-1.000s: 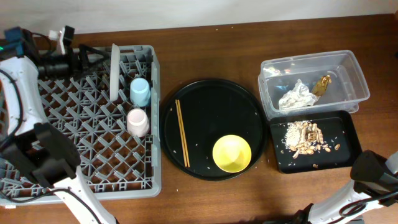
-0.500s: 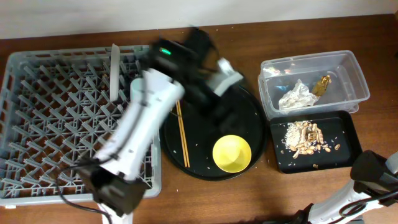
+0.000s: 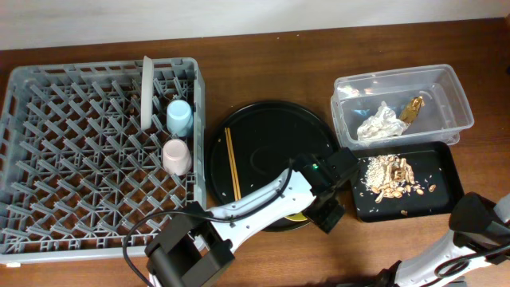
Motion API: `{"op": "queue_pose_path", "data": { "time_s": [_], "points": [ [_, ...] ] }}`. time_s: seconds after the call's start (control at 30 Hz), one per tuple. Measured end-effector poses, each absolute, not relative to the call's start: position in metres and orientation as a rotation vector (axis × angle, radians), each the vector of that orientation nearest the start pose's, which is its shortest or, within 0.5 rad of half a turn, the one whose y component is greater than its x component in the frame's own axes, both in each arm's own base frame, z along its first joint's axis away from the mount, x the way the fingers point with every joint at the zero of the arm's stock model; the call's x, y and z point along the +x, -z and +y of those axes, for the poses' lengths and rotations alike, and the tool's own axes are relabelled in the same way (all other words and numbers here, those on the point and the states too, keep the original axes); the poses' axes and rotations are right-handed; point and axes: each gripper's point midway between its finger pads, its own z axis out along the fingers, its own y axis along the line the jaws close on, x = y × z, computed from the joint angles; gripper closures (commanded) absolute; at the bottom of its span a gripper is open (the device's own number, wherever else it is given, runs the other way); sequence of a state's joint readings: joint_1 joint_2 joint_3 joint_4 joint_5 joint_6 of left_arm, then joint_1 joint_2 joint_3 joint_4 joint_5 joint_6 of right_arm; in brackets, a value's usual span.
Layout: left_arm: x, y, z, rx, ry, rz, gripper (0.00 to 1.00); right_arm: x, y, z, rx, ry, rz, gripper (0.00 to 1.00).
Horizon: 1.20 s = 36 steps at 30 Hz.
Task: Sort waste into correct bins and load items into the dishwasher rack
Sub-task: 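Move the left gripper to the yellow bowl and grasp it, then carry the yellow bowl with the left gripper and set it in the rack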
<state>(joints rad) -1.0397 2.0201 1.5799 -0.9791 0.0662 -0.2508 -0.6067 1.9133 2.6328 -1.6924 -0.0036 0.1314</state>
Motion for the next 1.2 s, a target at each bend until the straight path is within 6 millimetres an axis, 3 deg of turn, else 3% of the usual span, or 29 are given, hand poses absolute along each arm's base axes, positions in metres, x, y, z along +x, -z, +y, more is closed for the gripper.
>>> {"op": "queue_pose_path", "data": {
  "time_s": [0.13, 0.33, 0.53, 0.83, 0.97, 1.03, 1.2],
  "points": [
    [0.206, -0.052, -0.369, 1.167, 0.223, 2.795, 0.67, 0.322, -0.366, -0.223, 0.920, 0.181, 2.383, 0.01],
    [0.198, -0.037, -0.373, 1.188, 0.217, 2.763, 0.73, 0.322, -0.366, -0.223, 0.920, 0.181, 2.382, 0.01],
    [0.232, -0.039, -0.346, 1.100, -0.095, 2.665, 0.74, 0.322, -0.366, -0.223, 0.920, 0.181, 2.382, 0.01],
    [0.228, -0.027, -0.346, 0.986, -0.080, 2.741, 0.75, 0.322, -0.366, -0.223, 0.918, 0.181, 2.383, 0.01],
    [0.228, -0.027, -0.346, 0.982, -0.081, 2.745, 0.85, 0.322, -0.366, -0.223, 0.920, 0.181, 2.382, 0.01],
    [0.227, -0.027, -0.346, 0.982, -0.082, 2.745, 0.99, 0.322, -0.366, -0.223, 0.920, 0.181, 2.383, 0.01],
    [0.227, -0.026, -0.341, 0.976, -0.112, 2.754, 0.99, 0.322, -0.366, -0.223, 0.920, 0.181, 2.382, 0.01]
  ]
}}
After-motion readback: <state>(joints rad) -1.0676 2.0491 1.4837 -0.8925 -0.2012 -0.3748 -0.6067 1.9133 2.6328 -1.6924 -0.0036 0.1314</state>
